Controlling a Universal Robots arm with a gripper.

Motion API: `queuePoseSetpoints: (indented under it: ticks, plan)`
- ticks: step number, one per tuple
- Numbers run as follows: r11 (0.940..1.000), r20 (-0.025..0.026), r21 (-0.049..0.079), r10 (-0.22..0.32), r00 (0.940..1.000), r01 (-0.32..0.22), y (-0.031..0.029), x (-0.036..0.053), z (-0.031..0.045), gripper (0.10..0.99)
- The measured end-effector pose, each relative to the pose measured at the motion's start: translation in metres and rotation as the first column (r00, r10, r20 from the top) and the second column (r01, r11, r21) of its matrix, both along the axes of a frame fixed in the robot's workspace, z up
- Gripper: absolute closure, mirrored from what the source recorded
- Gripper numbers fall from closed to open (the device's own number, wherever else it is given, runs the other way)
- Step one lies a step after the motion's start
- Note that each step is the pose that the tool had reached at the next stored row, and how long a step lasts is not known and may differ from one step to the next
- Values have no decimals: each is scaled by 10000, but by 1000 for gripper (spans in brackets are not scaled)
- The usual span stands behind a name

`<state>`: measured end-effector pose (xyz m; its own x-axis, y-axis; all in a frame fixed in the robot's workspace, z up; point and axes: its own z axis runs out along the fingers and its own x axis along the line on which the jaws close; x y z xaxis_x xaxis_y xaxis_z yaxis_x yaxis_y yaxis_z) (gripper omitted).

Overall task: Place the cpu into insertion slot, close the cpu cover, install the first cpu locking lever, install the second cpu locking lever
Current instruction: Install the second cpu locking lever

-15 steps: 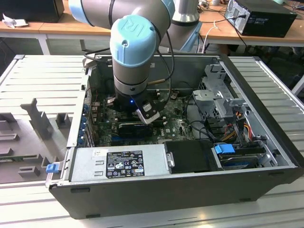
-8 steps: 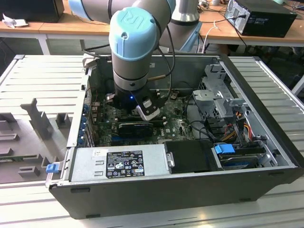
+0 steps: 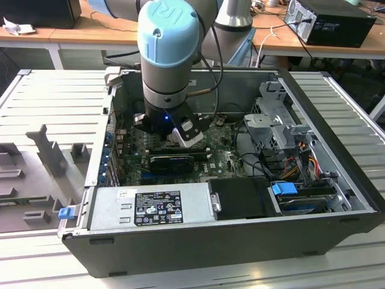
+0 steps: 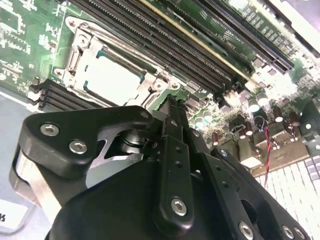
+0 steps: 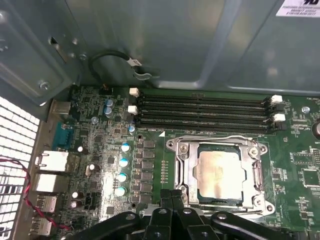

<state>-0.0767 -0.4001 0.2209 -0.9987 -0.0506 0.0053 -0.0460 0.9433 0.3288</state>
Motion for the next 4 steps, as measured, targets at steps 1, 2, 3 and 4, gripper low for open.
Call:
queuePoseSetpoints:
  ticks: [1,2,3,4]
  plan:
    - [10000,0,0,-1,10000,1,0,0,26,980]
    - [10000,2,4,0,10000,0,1,0,33,980]
    - [10000,2,3,0,10000,0,1,0,33,980]
    - [10000,2,3,0,10000,0,0,0,33,980]
